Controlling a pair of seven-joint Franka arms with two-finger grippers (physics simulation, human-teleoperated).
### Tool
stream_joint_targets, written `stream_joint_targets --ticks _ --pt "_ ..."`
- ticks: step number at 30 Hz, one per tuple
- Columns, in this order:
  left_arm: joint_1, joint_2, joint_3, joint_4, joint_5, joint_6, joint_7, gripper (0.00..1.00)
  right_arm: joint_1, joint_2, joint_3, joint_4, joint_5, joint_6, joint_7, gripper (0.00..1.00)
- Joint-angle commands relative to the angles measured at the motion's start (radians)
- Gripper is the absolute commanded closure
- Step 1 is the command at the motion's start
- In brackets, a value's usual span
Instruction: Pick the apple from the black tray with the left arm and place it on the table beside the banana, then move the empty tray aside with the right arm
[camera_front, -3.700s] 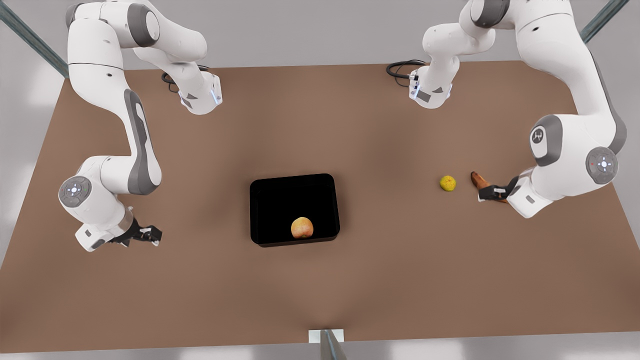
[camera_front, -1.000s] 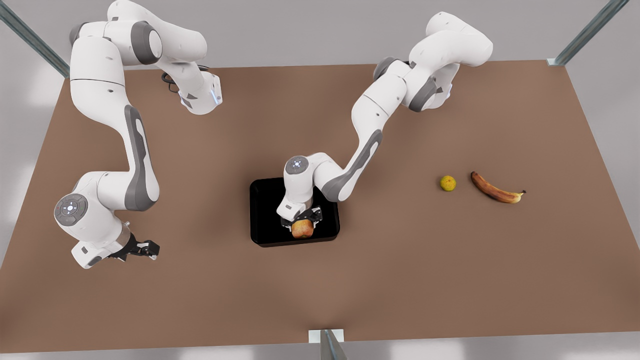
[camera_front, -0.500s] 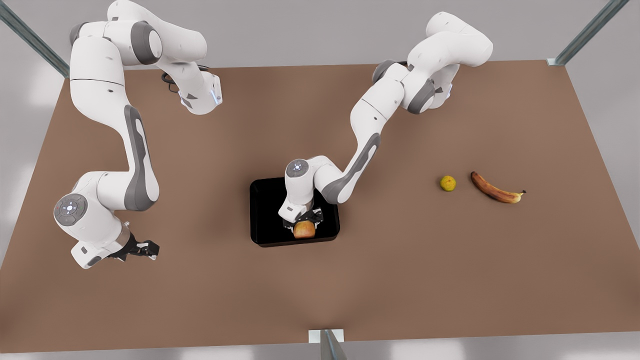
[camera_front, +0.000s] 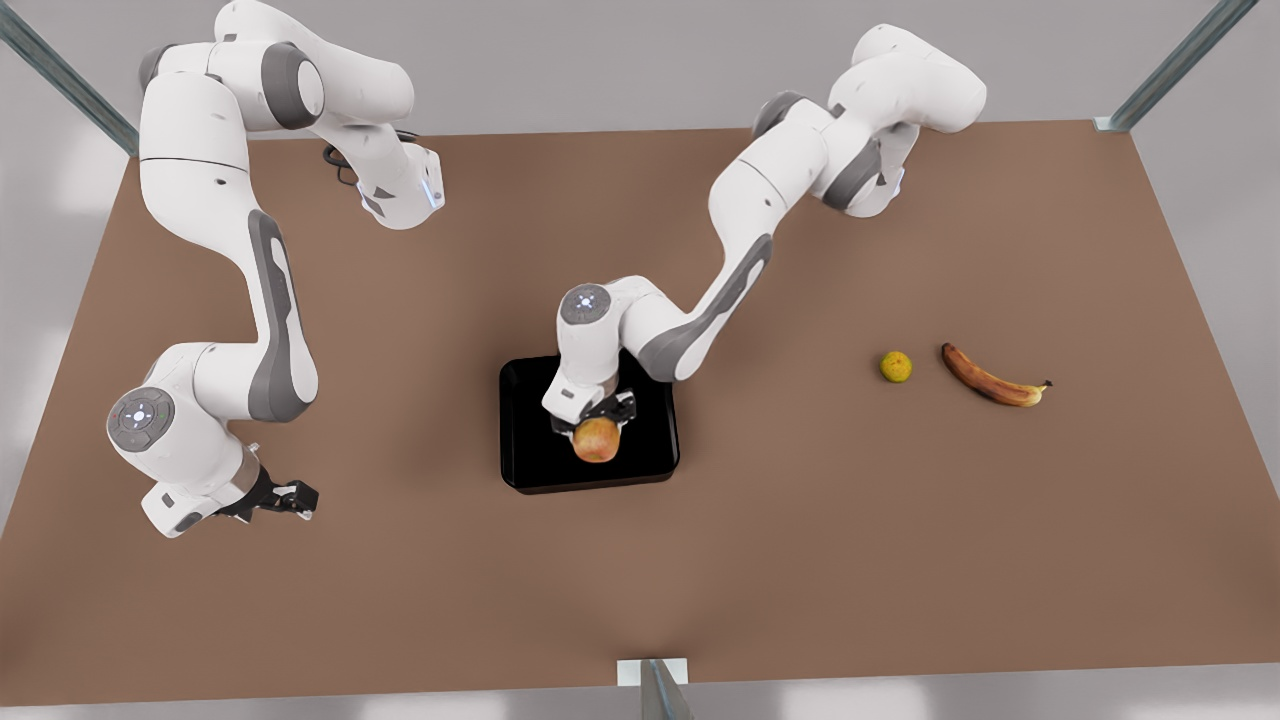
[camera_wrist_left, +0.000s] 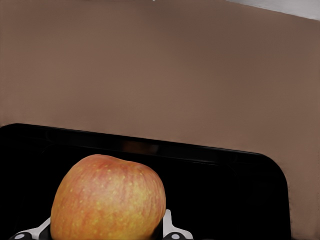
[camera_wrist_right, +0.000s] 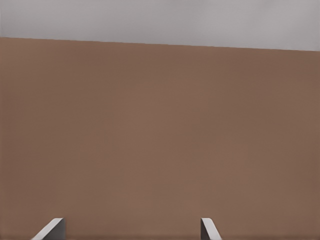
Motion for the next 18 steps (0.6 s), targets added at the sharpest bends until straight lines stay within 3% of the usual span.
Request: stream_joint_targets --ticks 1,3,5,6,7,9,11,12,16,18 --pt "0.006 -0.038 -0.002 -0.009 -0.025 -0.159 0.074 0.09 0.000 -0.001 0.000 -0.001 0.000 0.000 -0.004 0.00" --pt "0.024 -0.107 -0.001 -0.044 -0.065 -0.199 0.091 0.09 0.003 -0.026 0.000 0.001 0.000 -0.077 -0.006 0.00" --pt "0.044 -0.193 -0.001 -0.174 -0.065 -0.176 0.092 0.09 0.005 -0.182 0.075 0.004 0.017 -0.338 0.003 0.00" --pt "0.068 -0.300 -0.002 -0.357 -0.065 -0.075 0.092 0.09 0.005 -0.225 0.092 0.035 0.074 -0.473 0.017 0.00" --pt "0.110 -0.475 -0.002 -0.653 -0.065 0.100 0.109 0.09 0.005 -0.228 0.107 0.119 0.071 -0.632 0.022 0.00" --pt "0.193 -0.681 -0.002 -0.889 -0.124 0.122 0.299 0.09 0.006 -0.230 0.158 0.194 0.077 -0.793 0.061 0.00" --pt "0.256 -0.782 -0.001 -1.007 -0.153 0.123 0.420 0.09 0.006 -0.236 0.311 0.194 0.066 -0.798 0.307 0.00" --pt "0.276 -0.802 0.001 -1.053 -0.153 0.137 0.457 0.09 0.049 -0.231 0.339 0.194 0.066 -0.798 0.325 0.00" --pt "0.423 -0.910 0.007 -1.417 -0.147 0.462 0.661 0.09 0.252 -0.127 0.339 0.193 0.068 -0.639 0.732 0.00" --pt "0.513 -0.876 0.010 -1.491 -0.144 0.596 0.781 0.09 0.279 -0.049 0.336 0.193 0.066 -0.517 0.865 0.00"
